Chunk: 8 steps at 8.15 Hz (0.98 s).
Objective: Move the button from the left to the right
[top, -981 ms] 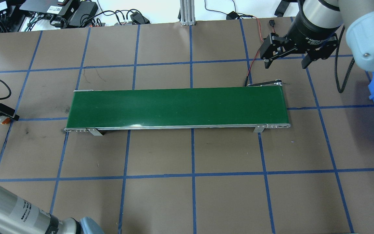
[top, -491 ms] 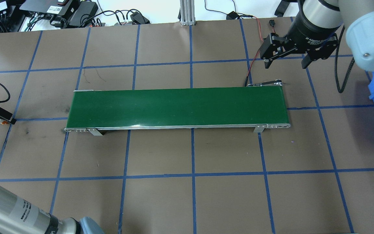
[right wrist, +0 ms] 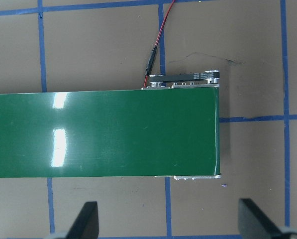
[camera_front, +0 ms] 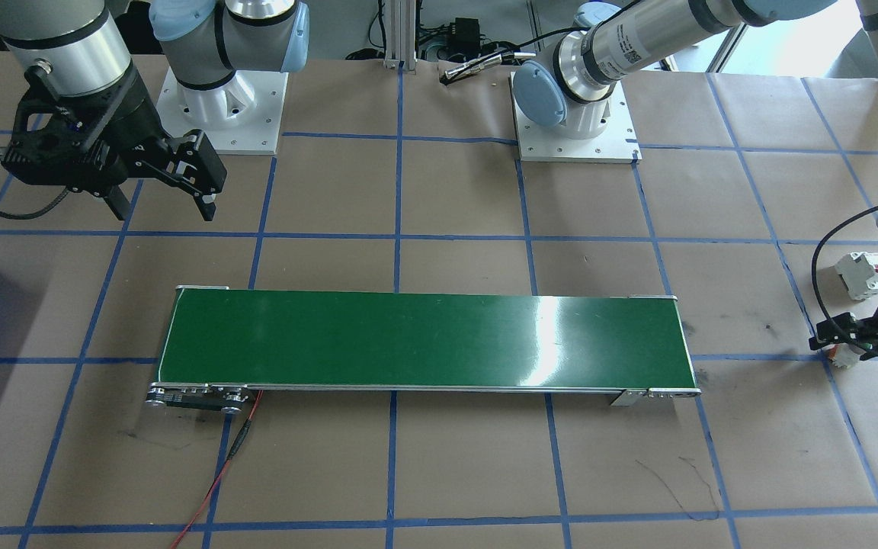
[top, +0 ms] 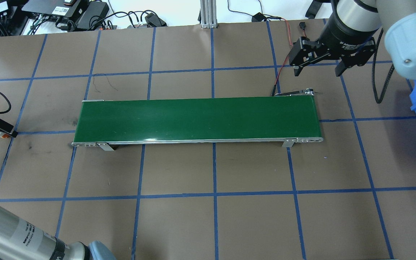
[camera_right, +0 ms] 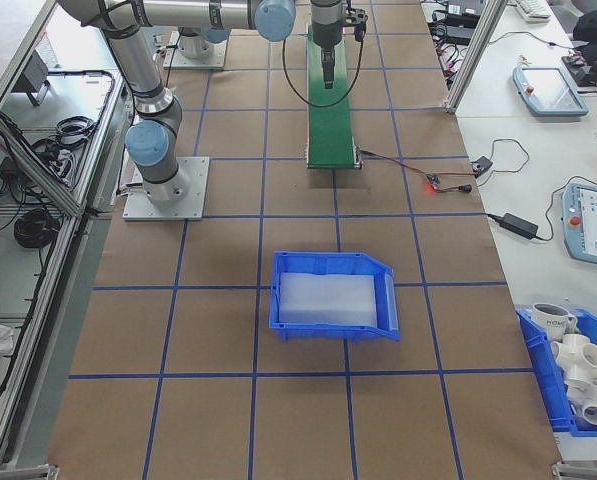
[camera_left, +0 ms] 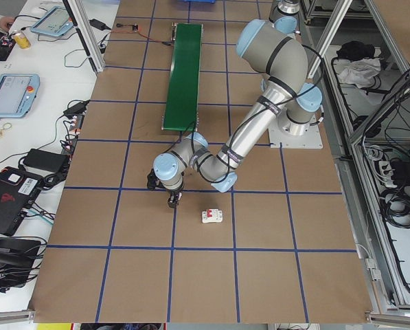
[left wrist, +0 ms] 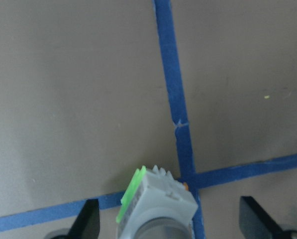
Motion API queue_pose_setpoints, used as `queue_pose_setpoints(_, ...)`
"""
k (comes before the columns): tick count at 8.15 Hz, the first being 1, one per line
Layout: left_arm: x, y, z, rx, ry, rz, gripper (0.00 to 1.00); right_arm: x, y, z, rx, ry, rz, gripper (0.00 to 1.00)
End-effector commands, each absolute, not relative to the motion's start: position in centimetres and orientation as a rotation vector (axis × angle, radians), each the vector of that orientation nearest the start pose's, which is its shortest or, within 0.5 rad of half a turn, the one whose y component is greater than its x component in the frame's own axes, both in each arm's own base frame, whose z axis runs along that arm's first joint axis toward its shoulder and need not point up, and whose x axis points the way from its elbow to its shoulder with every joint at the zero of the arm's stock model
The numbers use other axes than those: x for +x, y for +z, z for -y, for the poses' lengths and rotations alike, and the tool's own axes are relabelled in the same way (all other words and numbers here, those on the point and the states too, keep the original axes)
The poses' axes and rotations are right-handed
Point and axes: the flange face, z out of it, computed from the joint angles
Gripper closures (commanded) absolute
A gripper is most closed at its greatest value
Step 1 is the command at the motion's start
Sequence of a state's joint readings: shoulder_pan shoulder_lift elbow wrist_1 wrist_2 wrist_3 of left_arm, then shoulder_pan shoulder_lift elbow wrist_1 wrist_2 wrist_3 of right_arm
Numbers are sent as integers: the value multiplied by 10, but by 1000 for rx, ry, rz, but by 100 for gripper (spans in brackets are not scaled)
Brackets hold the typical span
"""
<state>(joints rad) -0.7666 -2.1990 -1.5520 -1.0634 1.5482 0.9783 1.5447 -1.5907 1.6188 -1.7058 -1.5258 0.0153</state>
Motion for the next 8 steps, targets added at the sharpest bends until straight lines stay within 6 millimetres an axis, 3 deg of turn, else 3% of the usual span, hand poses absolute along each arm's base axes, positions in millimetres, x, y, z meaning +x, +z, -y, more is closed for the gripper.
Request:
queue_pose_setpoints(1, 387, 180, 564, 309, 52, -3209, 1, 125, 488, 497, 60, -164, -3090, 0)
queue_pose_setpoints(8, 386, 178, 562, 606, 57, -3169, 0, 125, 488, 497, 58, -167, -3091, 0)
